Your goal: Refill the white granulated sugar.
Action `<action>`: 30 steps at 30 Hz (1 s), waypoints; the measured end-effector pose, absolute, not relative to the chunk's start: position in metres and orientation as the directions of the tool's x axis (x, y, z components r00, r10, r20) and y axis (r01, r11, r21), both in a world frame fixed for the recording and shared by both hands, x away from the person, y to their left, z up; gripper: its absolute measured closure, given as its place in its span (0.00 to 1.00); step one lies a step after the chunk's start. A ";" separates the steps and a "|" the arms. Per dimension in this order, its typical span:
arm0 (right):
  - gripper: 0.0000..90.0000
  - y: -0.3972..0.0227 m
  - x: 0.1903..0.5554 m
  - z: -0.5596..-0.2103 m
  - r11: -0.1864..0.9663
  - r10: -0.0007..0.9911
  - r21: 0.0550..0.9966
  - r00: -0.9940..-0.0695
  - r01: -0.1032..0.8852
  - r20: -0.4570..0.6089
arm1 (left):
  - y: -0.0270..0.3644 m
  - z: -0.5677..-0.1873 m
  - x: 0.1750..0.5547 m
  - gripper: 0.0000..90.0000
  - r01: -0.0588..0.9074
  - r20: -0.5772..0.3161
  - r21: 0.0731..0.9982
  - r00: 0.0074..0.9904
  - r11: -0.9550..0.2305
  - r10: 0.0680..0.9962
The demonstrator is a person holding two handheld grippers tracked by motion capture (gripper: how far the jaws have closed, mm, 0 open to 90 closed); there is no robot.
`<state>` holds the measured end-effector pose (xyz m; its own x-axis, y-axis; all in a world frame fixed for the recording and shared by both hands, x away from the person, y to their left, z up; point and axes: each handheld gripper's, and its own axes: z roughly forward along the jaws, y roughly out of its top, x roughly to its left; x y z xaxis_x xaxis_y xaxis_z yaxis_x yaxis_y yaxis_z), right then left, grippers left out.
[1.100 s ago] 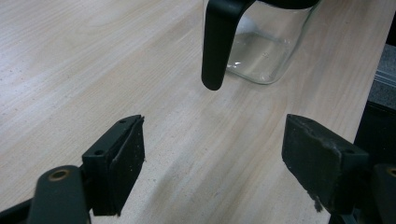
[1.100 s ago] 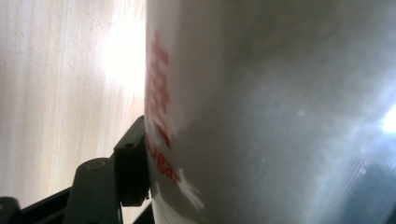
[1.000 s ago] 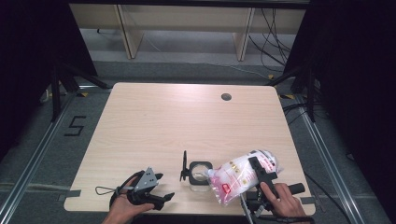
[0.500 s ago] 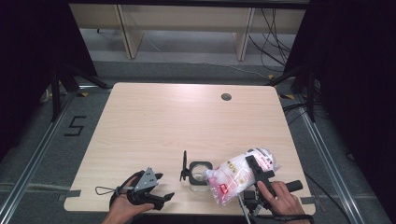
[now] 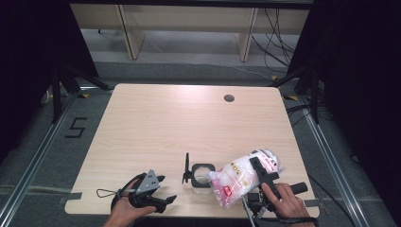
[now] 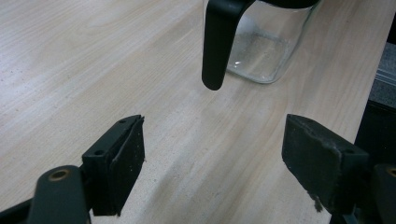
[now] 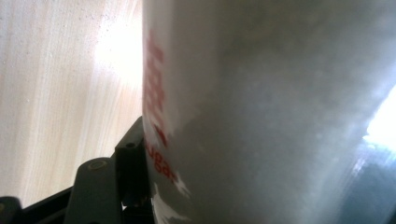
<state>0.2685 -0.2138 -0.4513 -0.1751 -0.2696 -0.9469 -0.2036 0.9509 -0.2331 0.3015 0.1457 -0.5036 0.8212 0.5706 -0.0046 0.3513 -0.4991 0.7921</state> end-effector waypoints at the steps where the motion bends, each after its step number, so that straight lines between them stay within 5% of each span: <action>1: 0.40 -0.214 0.268 -0.451 0.951 -0.271 -0.235 -0.172 -0.202 -0.947 | 0.145 -0.504 0.301 0.23 0.353 -0.008 0.794 0.820 -0.495 0.572; 3: 0.40 -0.218 0.268 -0.458 0.967 -0.182 -0.149 -0.152 -0.206 -0.972 | 0.145 -0.503 0.301 0.23 0.355 -0.015 0.789 0.827 -0.501 0.562; 5: 0.40 -0.215 0.270 -0.451 0.940 -0.279 -0.244 -0.129 -0.236 -0.951 | 0.146 -0.503 0.301 0.23 0.344 0.000 0.789 0.829 -0.509 0.559; 6: 0.40 -0.217 0.269 -0.456 0.962 -0.203 -0.170 -0.145 -0.213 -0.968 | 0.146 -0.503 0.301 0.23 0.349 -0.004 0.787 0.828 -0.509 0.561; 30: 0.41 -0.215 0.267 -0.450 0.943 -0.277 -0.248 -0.113 -0.223 -0.954 | 0.143 -0.505 0.300 0.23 0.335 0.002 0.797 0.831 -0.503 0.557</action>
